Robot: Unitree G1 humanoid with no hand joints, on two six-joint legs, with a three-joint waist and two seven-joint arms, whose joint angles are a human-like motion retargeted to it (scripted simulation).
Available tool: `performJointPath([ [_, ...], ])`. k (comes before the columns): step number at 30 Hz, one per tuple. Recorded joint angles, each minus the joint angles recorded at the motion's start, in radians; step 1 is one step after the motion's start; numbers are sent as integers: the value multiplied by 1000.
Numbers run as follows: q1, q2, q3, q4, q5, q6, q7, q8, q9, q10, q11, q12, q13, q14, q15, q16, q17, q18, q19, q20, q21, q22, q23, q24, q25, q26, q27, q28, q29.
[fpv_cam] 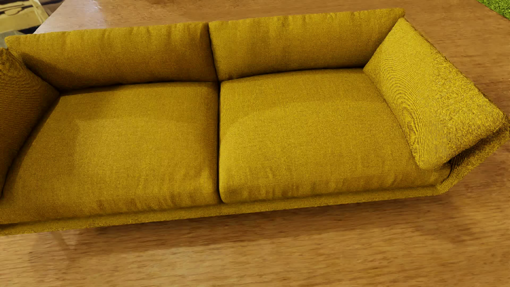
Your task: Go to the sofa
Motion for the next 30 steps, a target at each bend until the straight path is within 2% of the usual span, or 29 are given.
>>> performJointPath([
  [2, -3, -55, -18, -32, 70, -8, -45, 290, -1, 6, 4, -55, -36, 6, -36, -10, -18, 17, -17, 39, 53, -13, 74, -44, -55, 22, -24, 56, 111],
  [3, -5, -78, -24, -43, 150, -11, -62, 450, -2, 6, -8, -81, -51, 12, -96, -21, -21, 23, -42, 64, 81, -21, 83, -67, -88, 42, -41, 81, 139],
  [4, -11, -84, -26, -51, 238, -14, -73, 574, -4, 6, -32, -103, -61, 19, -162, -33, -17, 29, -46, 88, 93, -32, 70, -92, -110, 58, -56, 102, 141],
  [5, -21, -76, -24, -56, 303, -17, -77, 623, -8, 5, -69, -123, -66, 25, -213, -45, -6, 34, -47, 103, 85, -44, 41, -117, -112, 65, -65, 115, 121],
  [6, -30, -61, -20, -60, 349, -19, -80, 611, -13, 1, -110, -138, -69, 31, -242, -53, 10, 38, -48, 104, 67, -56, 3, -137, -102, 60, -72, 116, 93],
  [7, -38, -41, -14, -65, 386, -21, -88, 545, -17, -6, -144, -151, -73, 38, -259, -54, 26, 43, -65, 89, 55, -67, -34, -148, -88, 46, -85, 109, 66],
  [8, -44, -47, -13, -71, 435, -21, -99, 572, -19, -8, -150, -158, -83, 40, -257, -52, 36, 47, -110, 62, 59, -80, -61, -146, -78, 28, -103, 103, 48],
  [9, -47, -57, -12, -73, 450, -20, -99, 599, -20, -11, -152, -159, -101, 42, -241, -47, 42, 53, -127, 32, 79, -93, -75, -135, -75, 16, -124, 104, 43],
  [11, -50, -94, -5, -75, 435, -15, -80, 608, -17, 7, -73, -155, -138, 34, -220, -65, 34, 66, -108, -11, 149, -89, -85, -121, -88, 20, -160, 94, 77],
  [12, -51, -113, -1, -75, 427, -13, -71, 610, -15, 25, -20, -146, -163, 25, -216, -78, 20, 71, -100, -16, 192, -80, -83, -125, -107, 28, -173, 65, 100],
  [14, -41, -129, 6, -66, 430, -15, -61, 620, -13, 44, 41, -122, -201, 11, -187, -101, 0, 62, -93, -10, 258, -70, -78, -131, -171, 40, -179, 10, 112],
  [15, -32, -130, 8, -59, 435, -16, -61, 626, -12, 50, 61, -111, -207, 7, -161, -111, 10, 58, -82, -5, 250, -77, -74, -131, -175, 48, -172, 3, 113],
  [18, -13, -156, 8, -46, 464, -20, -63, 702, -8, 60, 141, -65, -179, -3, -137, -109, 45, 52, 39, 17, 138, -76, -93, -129, -92, 59, -170, 48, 103],
  [19, -13, -163, 7, -43, 483, -21, -66, 749, -8, 62, 153, -52, -168, -4, -169, -109, 39, 50, 46, 31, 119, -66, -98, -137, -90, 69, -170, 58, 91],
  [21, -17, -160, 4, -39, 490, -24, -78, 776, -11, 51, 93, -41, -145, 4, -243, -95, 24, 43, -37, 36, 94, -32, -93, -138, -108, 82, -159, 65, 73],
  [23, -21, -129, -2, -34, 504, -24, -101, 788, -17, 29, -54, -45, -124, 19, -290, -59, 16, 37, -114, -3, 68, 11, -57, -93, -104, 83, -148, 61, 82],
  [25, -25, -86, -5, -30, 538, -22, -119, 823, -23, 9, -202, -50, -117, 32, -222, -32, 1, 31, -90, -19, 78, 35, 8, -71, -117, 86, -138, 43, 114],
  [26, -23, -64, -5, -25, 546, -21, -126, 814, -27, -8, -260, -50, -119, 42, -168, -22, -4, 28, -136, -16, 100, 36, 44, -73, -138, 86, -134, 42, 134],
  [27, -20, -45, -5, -18, 548, -18, -130, 798, -30, -24, -308, -45, -119, 52, -143, -6, -9, 25, -148, -6, 121, 35, 73, -82, -159, 77, -133, 49, 153],
  [30, -24, 3, -4, 10, 570, -3, -135, 778, -38, -35, -426, -53, -106, 64, -87, 11, 13, 16, -150, 14, 136, 39, 90, -94, -164, 83, -126, 72, 175],
])
